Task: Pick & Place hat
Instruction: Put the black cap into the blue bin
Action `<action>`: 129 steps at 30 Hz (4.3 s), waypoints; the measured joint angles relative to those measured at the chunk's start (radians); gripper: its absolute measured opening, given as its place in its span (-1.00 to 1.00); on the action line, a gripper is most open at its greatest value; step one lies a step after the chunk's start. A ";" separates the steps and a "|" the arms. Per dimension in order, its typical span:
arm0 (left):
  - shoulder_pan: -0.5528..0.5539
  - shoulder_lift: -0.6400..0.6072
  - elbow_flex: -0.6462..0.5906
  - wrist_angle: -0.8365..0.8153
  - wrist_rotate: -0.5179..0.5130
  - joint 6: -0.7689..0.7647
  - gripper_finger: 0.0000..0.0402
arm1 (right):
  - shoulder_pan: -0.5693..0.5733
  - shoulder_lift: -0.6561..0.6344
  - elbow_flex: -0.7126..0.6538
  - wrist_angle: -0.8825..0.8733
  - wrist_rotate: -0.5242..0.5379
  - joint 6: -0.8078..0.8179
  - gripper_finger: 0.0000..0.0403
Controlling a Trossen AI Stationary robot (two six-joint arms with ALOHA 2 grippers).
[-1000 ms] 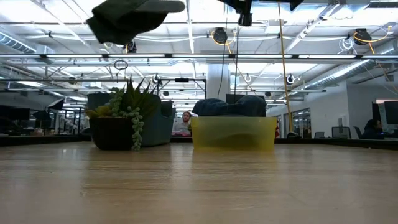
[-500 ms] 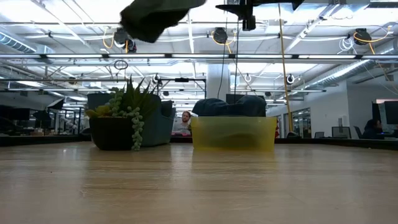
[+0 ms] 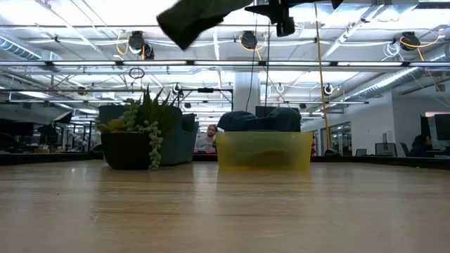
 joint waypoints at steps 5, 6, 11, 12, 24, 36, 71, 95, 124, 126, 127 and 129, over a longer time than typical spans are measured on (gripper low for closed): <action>0.000 0.022 0.004 0.019 0.015 0.021 -1.00 | 0.021 0.007 0.000 -0.010 -0.001 -0.001 0.18; 0.000 0.022 0.004 0.006 0.018 0.021 -1.00 | 0.025 0.014 0.000 -0.002 -0.001 0.003 0.17; -0.004 0.036 0.002 -0.003 0.031 0.009 -1.00 | 0.031 0.022 0.000 -0.003 -0.004 0.021 0.10; -0.006 0.036 0.002 -0.002 0.032 0.005 -1.00 | 0.034 0.028 0.001 0.002 -0.003 0.021 0.08; -0.009 0.033 0.003 -0.013 0.051 -0.004 -1.00 | 0.034 0.046 -0.001 0.001 -0.004 0.015 -0.52; -0.009 0.033 0.002 -0.010 0.084 -0.055 -0.96 | 0.034 0.053 0.001 0.003 -0.027 -0.004 -0.98; 0.063 -0.078 0.002 0.007 0.157 -1.289 0.42 | -0.119 0.027 0.000 0.292 -0.079 -0.440 -1.00; 0.163 -0.067 0.002 0.202 -0.002 -1.621 0.43 | -0.117 0.027 0.000 0.314 0.056 -0.741 -1.00; 0.153 -0.023 0.002 0.248 0.074 -1.529 -0.93 | -0.090 0.027 0.000 0.324 0.051 -0.684 -0.92; 0.153 -0.023 0.002 0.248 0.079 -1.508 -0.94 | -0.090 0.027 0.000 0.324 0.051 -0.684 -0.90; 0.153 -0.023 0.002 0.248 0.085 -1.500 -0.93 | -0.090 0.027 0.000 0.324 0.050 -0.684 -0.89; 0.154 -0.023 0.002 0.248 0.097 -1.492 -0.96 | -0.090 0.027 0.000 0.324 0.049 -0.684 -0.88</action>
